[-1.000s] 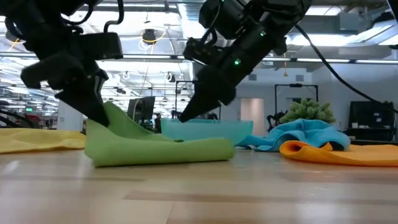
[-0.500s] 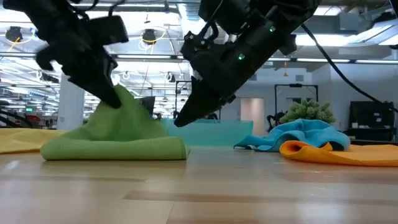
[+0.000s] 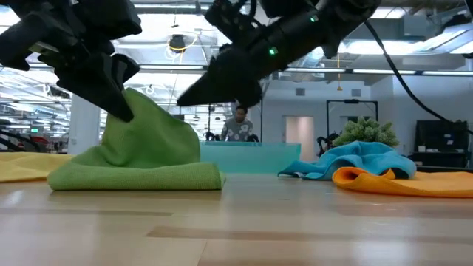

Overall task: Roll microfiber towels into tight, uniform cylinder then place into a basket
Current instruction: Roll the green microfiber cloth

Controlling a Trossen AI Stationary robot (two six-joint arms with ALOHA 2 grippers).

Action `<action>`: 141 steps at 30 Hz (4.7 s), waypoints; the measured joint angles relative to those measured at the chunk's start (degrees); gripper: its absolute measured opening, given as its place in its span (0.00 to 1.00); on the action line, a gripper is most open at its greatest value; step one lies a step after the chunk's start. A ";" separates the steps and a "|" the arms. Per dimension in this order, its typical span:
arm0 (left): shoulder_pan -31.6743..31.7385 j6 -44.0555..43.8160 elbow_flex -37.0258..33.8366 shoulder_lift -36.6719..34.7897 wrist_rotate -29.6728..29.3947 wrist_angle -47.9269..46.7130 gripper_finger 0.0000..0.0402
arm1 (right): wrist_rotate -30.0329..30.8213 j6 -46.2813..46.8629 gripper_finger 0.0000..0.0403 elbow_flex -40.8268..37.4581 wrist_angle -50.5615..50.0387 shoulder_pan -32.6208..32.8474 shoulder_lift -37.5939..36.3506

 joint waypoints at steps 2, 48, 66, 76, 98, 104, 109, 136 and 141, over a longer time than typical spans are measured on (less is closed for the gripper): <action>0.02 0.01 0.00 0.00 0.36 0.04 0.00 | -0.10 -0.04 0.40 1.48 -0.72 -0.50 0.00; -2.79 6.27 6.99 0.04 3.11 -2.78 0.00 | -25.39 -2.13 0.65 11.61 -16.90 -6.70 8.09; -4.61 4.38 7.02 0.04 2.39 -2.84 0.00 | -19.38 -2.13 0.21 17.04 -24.67 -4.77 7.84; -4.59 4.38 7.02 0.04 2.30 -1.83 0.00 | -18.91 -0.17 0.03 17.12 -27.76 -4.36 7.38; -7.52 5.52 12.87 0.00 2.26 -6.06 0.00 | -5.98 1.28 0.16 17.58 -33.54 3.02 0.69; -7.51 5.50 12.87 0.15 3.10 -6.38 0.00 | -6.02 2.11 0.40 17.47 -34.82 3.06 1.05; -8.18 3.99 12.87 0.15 6.29 -6.27 0.00 | -5.92 3.58 0.51 17.47 -36.00 3.12 -0.15; -18.80 1.09 12.82 0.20 8.99 -8.97 0.00 | -6.15 17.98 0.32 2.32 -21.19 6.84 -9.53; -18.89 0.51 12.81 0.20 9.21 -11.05 0.00 | -8.94 14.86 0.32 2.32 -8.65 8.26 -3.16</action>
